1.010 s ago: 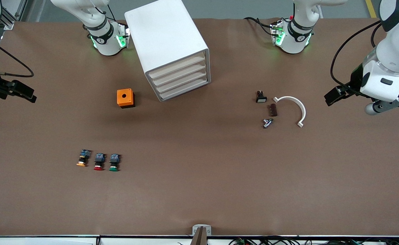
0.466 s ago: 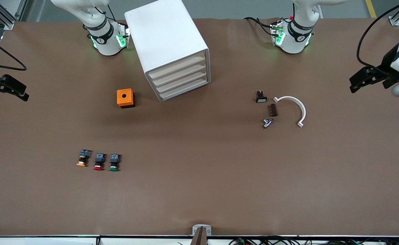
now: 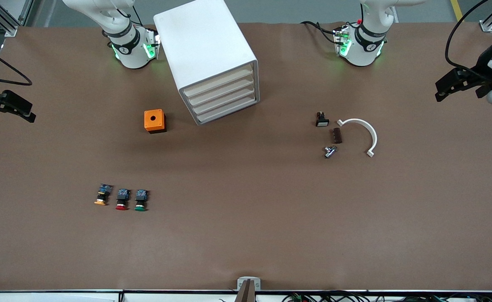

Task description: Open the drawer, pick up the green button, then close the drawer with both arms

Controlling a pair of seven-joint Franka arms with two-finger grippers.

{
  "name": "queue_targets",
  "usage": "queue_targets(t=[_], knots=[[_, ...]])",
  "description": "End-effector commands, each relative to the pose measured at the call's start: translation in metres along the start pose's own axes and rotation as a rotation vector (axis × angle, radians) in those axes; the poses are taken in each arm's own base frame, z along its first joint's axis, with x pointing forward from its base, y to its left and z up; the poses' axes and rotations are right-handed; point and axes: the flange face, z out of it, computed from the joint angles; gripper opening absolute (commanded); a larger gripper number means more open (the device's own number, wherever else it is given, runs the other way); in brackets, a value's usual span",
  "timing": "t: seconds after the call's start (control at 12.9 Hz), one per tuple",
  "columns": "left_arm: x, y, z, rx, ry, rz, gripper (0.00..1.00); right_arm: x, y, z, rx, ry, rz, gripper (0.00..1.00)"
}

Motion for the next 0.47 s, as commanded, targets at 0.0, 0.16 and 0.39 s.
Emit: queue_targets(t=[0.0, 0.16, 0.39], knots=[[-0.0224, 0.0033, 0.0013, -0.026, 0.017, 0.041, 1.0, 0.0015, -0.0104, -0.0077, 0.004, -0.001, -0.016, 1.0], [-0.019, 0.0035, 0.0, -0.028, 0.015, 0.072, 1.0, 0.0008, -0.0169, -0.0088, 0.002, 0.001, -0.028, 1.0], [-0.0151, 0.0071, 0.0039, -0.028, 0.008, 0.083, 1.0, 0.0011, -0.0159, -0.009, 0.0, 0.004, -0.033, 1.0]])
